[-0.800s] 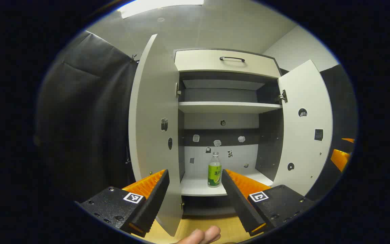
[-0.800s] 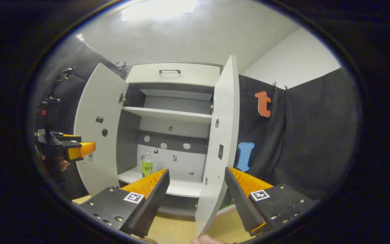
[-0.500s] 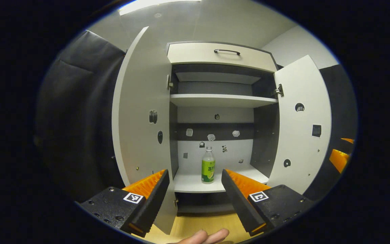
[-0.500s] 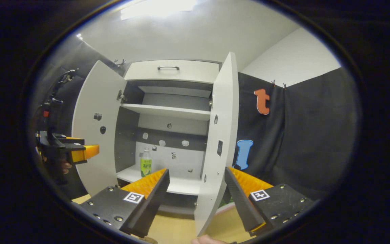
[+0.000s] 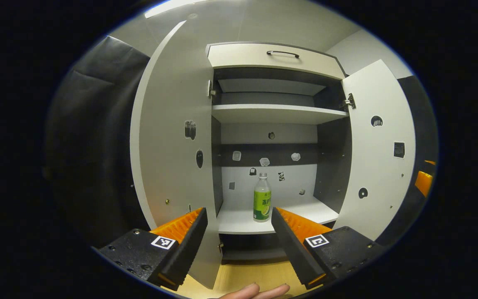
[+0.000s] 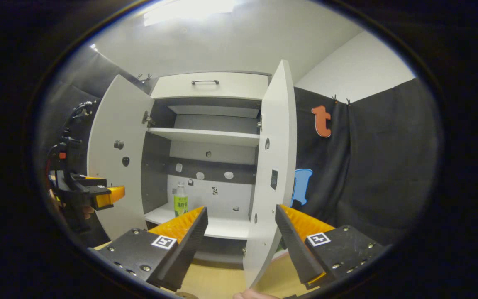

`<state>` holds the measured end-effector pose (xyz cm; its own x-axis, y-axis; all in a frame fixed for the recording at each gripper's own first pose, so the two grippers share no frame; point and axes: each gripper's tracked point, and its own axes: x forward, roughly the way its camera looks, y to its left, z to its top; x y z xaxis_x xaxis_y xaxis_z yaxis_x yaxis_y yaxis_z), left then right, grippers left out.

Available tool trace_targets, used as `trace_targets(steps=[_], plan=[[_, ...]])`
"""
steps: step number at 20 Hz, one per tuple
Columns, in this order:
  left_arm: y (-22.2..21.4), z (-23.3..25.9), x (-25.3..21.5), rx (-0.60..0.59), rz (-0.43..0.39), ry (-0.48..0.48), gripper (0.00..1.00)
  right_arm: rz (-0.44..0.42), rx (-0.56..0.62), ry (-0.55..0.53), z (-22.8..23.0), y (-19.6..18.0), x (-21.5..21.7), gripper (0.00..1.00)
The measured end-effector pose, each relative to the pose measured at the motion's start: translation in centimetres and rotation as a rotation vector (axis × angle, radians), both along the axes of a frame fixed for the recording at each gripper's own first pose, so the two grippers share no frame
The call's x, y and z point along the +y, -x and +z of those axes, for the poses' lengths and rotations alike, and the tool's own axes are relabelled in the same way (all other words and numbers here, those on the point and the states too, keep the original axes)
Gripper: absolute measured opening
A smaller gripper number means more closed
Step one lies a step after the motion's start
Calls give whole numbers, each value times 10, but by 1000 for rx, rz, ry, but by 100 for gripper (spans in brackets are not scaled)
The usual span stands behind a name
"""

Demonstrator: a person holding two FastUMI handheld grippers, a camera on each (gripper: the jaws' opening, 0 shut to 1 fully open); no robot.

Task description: Grasp the bottle in the cabinet with the left hand and place it on the coaster, then close the right door with the right hand and the left door with the left hand.

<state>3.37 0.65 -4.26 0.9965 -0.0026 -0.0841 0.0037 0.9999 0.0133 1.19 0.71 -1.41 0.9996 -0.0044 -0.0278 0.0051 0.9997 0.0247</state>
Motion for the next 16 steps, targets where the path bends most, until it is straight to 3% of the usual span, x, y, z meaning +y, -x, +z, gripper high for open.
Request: trace_targets(steps=[5, 7, 8, 11, 12, 15, 16], plan=[[-22, -21, -6, 27, -10, -11, 98, 1, 7, 22, -8, -8, 7, 99], [-34, -29, -11, 30, -13, -15, 98, -5, 12, 11, -10, -13, 8, 94], [-41, -32, -15, 23, -19, -16, 98, -6, 18, -6, -12, -17, 6, 98], [-65, -47, -27, 24, -43, -14, 98, -11, 40, -25, -14, -23, 3, 99], [-72, -51, -31, 17, -55, -7, 98, -13, 38, -25, -13, -25, 1, 94], [-97, -62, -44, 20, -82, 2, 98, -32, 46, -7, -16, -26, -6, 98], [-107, -65, -48, 16, -85, 2, 98, -32, 52, -9, -17, -26, -6, 94]])
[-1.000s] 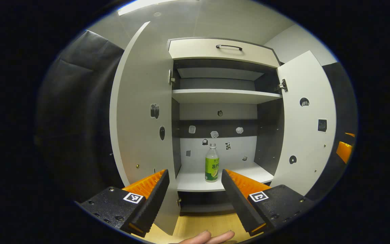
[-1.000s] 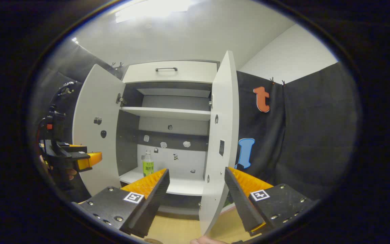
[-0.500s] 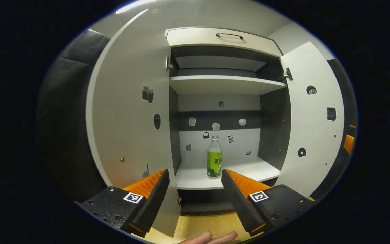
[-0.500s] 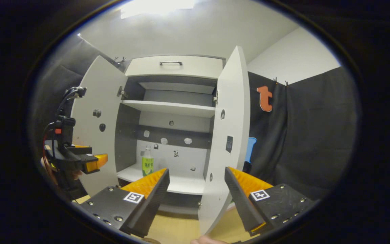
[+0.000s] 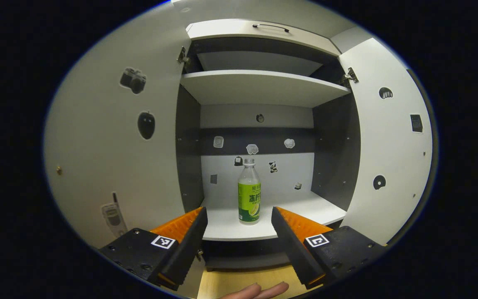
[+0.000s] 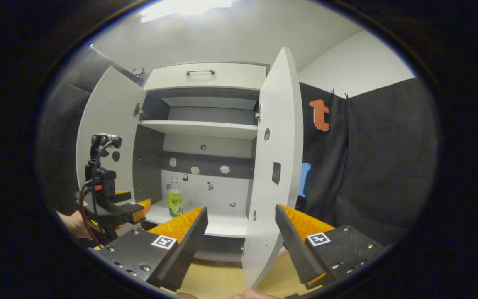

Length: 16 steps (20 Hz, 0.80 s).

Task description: Grasp the bottle in the cabinet with the left hand and place it on the coaster, then close the right door with the right hand and the left door with the left hand.

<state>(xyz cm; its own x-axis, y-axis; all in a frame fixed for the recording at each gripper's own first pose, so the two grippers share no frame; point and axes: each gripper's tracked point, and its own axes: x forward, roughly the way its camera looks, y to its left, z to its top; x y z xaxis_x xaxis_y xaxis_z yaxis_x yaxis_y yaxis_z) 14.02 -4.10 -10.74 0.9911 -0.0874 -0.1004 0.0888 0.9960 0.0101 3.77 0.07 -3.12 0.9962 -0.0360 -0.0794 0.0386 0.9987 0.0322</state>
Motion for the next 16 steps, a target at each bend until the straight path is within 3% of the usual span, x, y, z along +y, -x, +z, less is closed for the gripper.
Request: trace_targets(steps=[1, 7, 12, 16], plan=[[-11, -1, -5, -5, -5, 3, 98, 1, 3, 0, 0, 0, -1, 98], [-75, -12, -16, -25, 9, 19, 98, 10, 6, 43, -3, -1, -6, 94], [-121, -32, -26, -6, 15, 80, 98, -31, -39, 78, 5, -4, -12, 98], [-155, -39, -24, -13, 48, 29, 98, -12, -31, 95, 0, -8, -6, 97]])
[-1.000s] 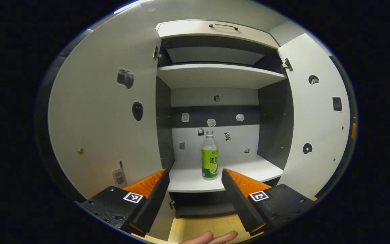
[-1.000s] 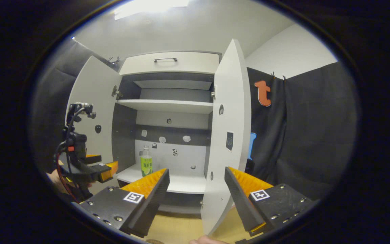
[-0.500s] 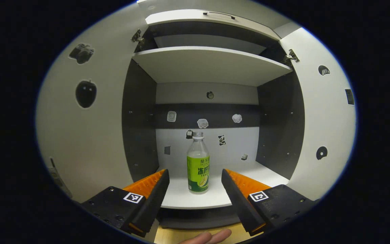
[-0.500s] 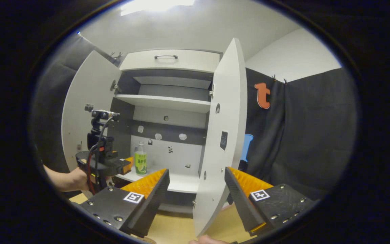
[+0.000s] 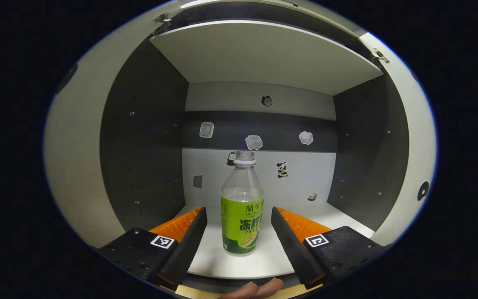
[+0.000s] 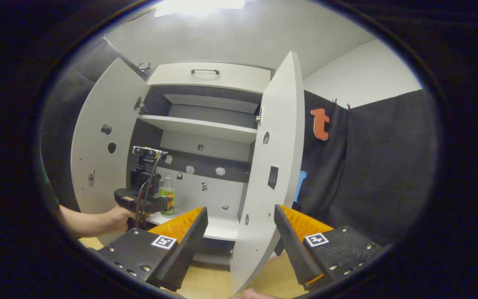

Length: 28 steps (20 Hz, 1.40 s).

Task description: Grasp the bottle in the cabinet with the left hand and place it on the coaster, then close the right door with the right hand and the left door with the left hand.

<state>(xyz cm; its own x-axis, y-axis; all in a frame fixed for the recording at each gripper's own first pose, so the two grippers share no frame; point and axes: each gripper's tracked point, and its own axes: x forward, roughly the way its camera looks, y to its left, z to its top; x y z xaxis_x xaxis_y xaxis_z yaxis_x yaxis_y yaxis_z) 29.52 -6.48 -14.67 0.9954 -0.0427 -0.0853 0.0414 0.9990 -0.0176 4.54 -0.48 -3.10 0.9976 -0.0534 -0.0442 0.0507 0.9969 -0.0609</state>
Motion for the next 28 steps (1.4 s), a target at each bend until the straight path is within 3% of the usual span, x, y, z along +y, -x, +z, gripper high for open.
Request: trace_targets(steps=[12, 14, 15, 22, 28], plan=[[-45, 2, -5, 5, -14, -11, 96, -15, 12, 52, -5, 18, -2, 96], [-40, 0, -6, 26, -21, -32, 80, -22, 15, 50, -4, 25, -4, 94], [-39, 2, -3, 23, -13, -44, 80, -25, 15, 50, -4, 28, -5, 96], [12, 18, -5, 28, -59, -4, 79, -15, 24, 20, -2, 61, -2, 96], [90, 35, -19, 0, -138, -3, 79, 8, 16, -35, 0, 77, -2, 96]])
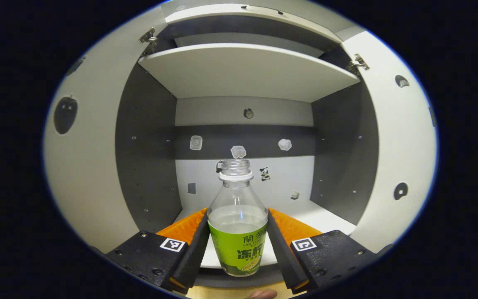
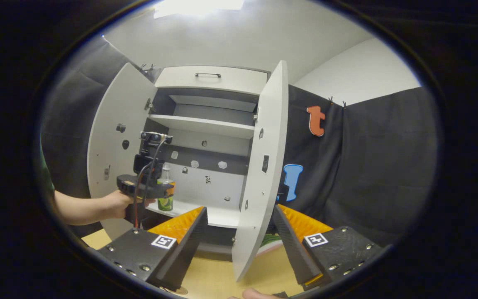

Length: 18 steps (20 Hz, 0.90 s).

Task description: Grasp the bottle in the cabinet with the left hand and place it on the coaster, then close the right door with the right hand and the left door with the left hand.

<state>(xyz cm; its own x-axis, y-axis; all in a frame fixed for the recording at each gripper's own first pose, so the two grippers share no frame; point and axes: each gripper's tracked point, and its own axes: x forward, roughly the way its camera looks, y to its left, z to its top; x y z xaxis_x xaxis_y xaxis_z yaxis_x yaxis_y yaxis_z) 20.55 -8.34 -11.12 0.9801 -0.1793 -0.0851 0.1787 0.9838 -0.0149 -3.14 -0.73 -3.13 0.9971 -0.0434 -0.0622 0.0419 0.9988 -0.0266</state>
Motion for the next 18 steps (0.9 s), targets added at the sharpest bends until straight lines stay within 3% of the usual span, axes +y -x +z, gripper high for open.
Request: trace_targets(steps=[5, 7, 14, 15, 18], plan=[[71, -1, -21, -48, -88, 73, 79, 29, -7, -42, 7, 8, -4, 96], [95, -9, -23, -73, -82, 65, 78, 31, -4, -42, 6, 12, -9, 94], [172, -89, -45, 0, -161, 124, 80, 3, 4, -66, -4, 22, -31, 98], [181, -99, -47, 3, -173, 123, 79, -7, 6, -62, -5, 23, -36, 94], [211, -136, -59, 13, -250, 122, 79, 1, 1, -70, -11, 28, -41, 96]])
